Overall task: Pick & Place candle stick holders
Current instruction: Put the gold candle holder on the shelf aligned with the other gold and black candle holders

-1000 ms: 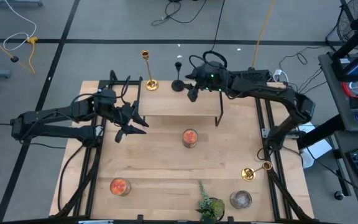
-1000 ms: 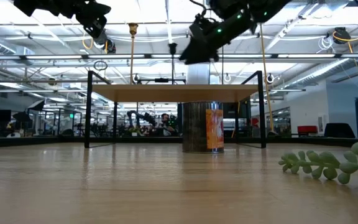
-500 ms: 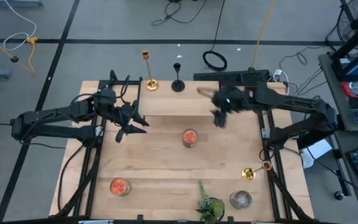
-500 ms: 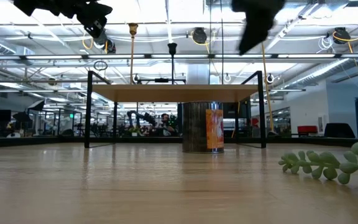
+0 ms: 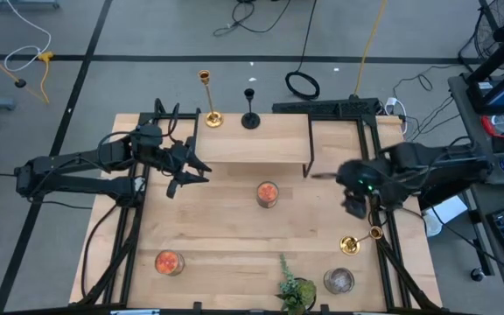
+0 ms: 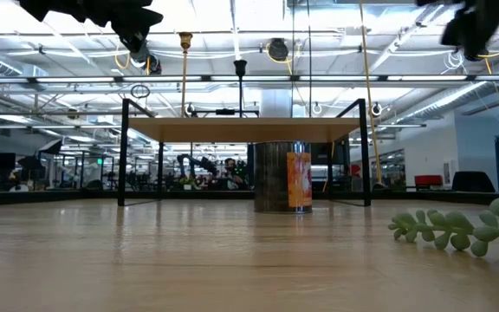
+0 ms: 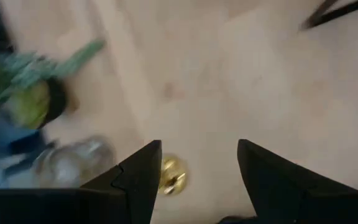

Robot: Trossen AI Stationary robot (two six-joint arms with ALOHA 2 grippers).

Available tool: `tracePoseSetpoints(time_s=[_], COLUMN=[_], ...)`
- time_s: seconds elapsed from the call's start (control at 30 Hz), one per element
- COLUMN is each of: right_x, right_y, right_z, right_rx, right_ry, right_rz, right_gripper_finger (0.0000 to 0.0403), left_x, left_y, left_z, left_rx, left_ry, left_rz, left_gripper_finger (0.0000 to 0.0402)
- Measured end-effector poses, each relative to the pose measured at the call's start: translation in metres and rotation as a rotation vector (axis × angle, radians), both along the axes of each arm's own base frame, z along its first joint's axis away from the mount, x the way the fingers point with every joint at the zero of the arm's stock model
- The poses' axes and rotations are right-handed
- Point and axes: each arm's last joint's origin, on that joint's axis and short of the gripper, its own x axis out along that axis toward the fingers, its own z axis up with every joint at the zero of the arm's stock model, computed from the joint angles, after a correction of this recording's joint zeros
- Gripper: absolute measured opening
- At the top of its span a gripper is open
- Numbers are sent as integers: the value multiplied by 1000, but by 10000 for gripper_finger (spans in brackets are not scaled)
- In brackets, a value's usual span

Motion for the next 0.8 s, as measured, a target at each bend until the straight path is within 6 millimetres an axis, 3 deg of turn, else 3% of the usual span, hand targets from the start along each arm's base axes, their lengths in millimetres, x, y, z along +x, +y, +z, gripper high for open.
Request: tracePoseSetpoints(time_s=[0.17, 0.43, 0.6, 0.8], right_x=[-19, -45, -58, -72], right_y=[14, 19, 16, 10], right_z=[-22, -66, -77, -73], right_rx=[39, 143, 130, 126], right_ry=[2, 149, 124, 17], right_rz=[72, 78, 111, 163], right_gripper_finger=[210, 210, 210, 210], left_x=[0, 1, 2, 3], left_y=[0, 0, 1, 1], left_z=[0, 4, 8, 11], left_rx=[0, 11, 24, 31], left_ry=[0, -41, -88, -118], left_rz=[0, 0, 0, 1], left_gripper_finger=[152, 152, 152, 152])
